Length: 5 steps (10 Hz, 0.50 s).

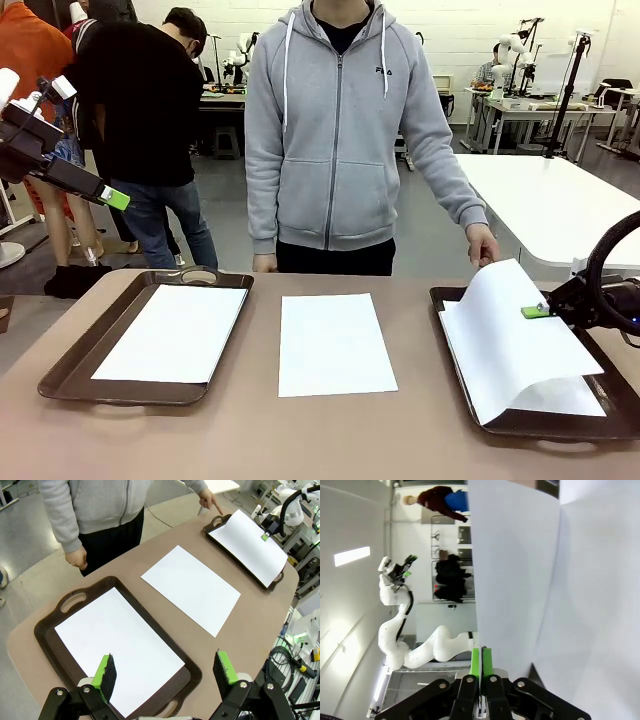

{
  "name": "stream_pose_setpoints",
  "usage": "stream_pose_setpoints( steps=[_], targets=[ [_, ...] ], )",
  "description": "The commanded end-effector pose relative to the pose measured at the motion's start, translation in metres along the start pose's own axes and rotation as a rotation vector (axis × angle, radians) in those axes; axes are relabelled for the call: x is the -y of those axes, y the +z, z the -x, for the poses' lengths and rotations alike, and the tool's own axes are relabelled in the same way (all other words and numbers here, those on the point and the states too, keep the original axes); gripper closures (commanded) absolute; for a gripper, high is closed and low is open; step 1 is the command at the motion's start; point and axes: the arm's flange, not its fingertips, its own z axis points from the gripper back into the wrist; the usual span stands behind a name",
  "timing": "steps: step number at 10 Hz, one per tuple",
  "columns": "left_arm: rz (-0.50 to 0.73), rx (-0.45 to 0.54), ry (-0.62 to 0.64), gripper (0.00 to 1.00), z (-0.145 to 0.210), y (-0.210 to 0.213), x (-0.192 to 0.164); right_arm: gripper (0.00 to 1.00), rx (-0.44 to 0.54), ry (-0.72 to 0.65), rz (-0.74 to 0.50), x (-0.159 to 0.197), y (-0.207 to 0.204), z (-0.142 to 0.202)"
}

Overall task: Sort the A4 documents.
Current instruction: Place the A4 Paper in the designated Handle tray.

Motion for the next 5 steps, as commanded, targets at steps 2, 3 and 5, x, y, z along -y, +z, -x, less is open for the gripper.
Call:
stream_pose_setpoints(
  steps=[2,3,5],
  targets=[
    [-0.004,-0.004,-0.002,0.0,0.0,-0.001,0.001,0.99,0.054,-0.04,0.217,-0.005,0.006,0.013],
    [-0.004,-0.004,-0.002,0.0,0.0,-0.001,0.001,0.99,0.071,-0.054,0.271,-0.009,0.011,0.015],
    [-0.004,-0.004,-0.002,0.0,0.0,-0.001,0.001,0.99,0.064,-0.077,0.351,-0.018,0.016,0.013]
  ],
)
